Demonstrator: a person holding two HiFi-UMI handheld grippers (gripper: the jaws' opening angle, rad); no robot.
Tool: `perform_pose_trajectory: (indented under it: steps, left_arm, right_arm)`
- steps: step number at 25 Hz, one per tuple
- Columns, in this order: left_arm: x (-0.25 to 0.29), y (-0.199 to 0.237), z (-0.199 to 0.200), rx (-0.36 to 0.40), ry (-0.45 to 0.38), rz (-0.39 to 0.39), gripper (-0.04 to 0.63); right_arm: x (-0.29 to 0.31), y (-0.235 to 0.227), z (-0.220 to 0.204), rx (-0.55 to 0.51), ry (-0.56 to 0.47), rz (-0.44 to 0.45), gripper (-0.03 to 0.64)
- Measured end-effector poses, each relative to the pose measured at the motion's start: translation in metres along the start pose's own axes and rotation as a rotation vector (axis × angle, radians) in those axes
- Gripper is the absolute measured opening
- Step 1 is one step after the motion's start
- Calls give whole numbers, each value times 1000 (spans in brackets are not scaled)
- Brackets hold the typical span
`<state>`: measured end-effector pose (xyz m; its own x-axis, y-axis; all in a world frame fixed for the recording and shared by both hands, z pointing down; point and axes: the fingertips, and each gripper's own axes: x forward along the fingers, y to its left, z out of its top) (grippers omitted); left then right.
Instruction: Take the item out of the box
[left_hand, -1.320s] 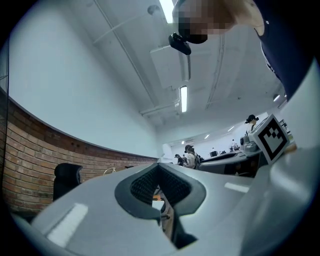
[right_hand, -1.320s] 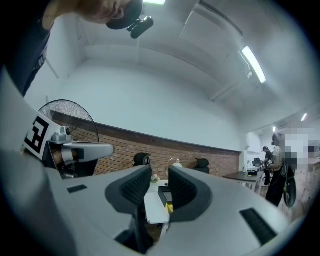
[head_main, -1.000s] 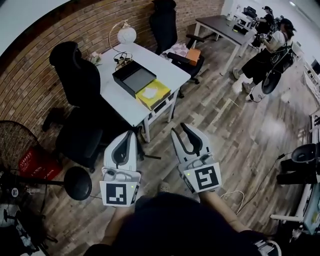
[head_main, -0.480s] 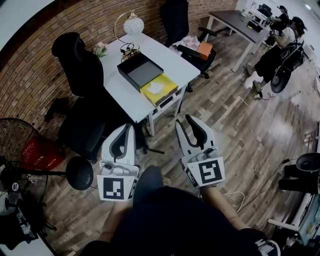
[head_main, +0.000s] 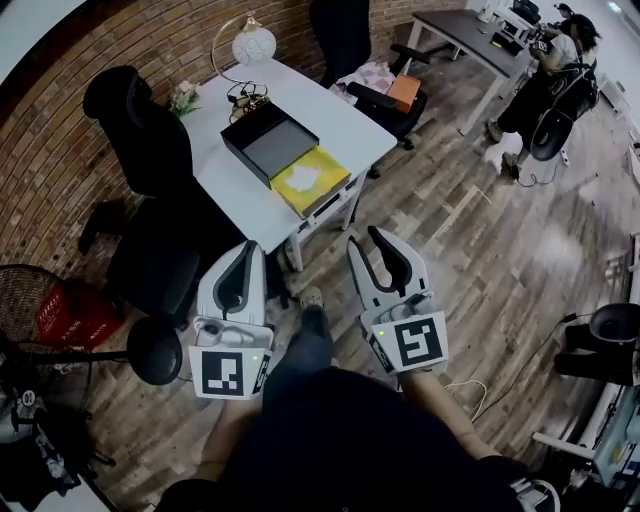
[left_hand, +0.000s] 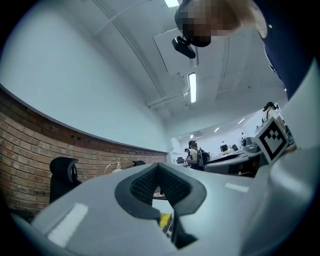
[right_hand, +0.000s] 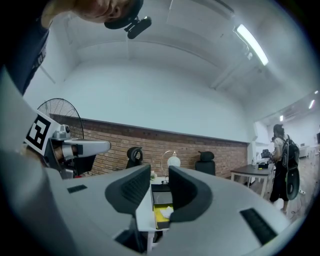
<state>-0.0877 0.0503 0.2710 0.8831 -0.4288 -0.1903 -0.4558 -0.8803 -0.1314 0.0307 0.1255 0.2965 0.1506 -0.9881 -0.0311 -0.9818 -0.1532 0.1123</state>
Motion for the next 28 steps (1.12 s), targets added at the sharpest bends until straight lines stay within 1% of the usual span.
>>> perform_pose_trajectory:
  steps: [3,6,9,14,20,23,26,28]
  left_arm:
    - [23,10,-10,0,9,4,11]
    - [50,25,-16,22,-9,18,11]
    - [79,41,-24,20,-9,21,11]
    - [121,62,-46,7,68,9,11]
    - [167,82,-63,59,90,-14,11]
    - [184,92,-76,55,110,-27,11]
    - [200,101,-85,40,115,-30,11]
    - [206,106,-89,37,121,-30,11]
  right_arm:
    - [28,-11,-6,-2,5,17,103]
    - [60,-23,-12,-6,15,40,103]
    - [91,-35,-18,-4,36,53,103]
    - [141,-53,-21,-23,52,73,103]
    - [193,-69,-27,-30,79,91,103]
    - [213,-76,-37,-33,126,93,103]
    - [232,-80,-39,-35,113,106,103]
    - [240,-82,-43,-33,127,114,103]
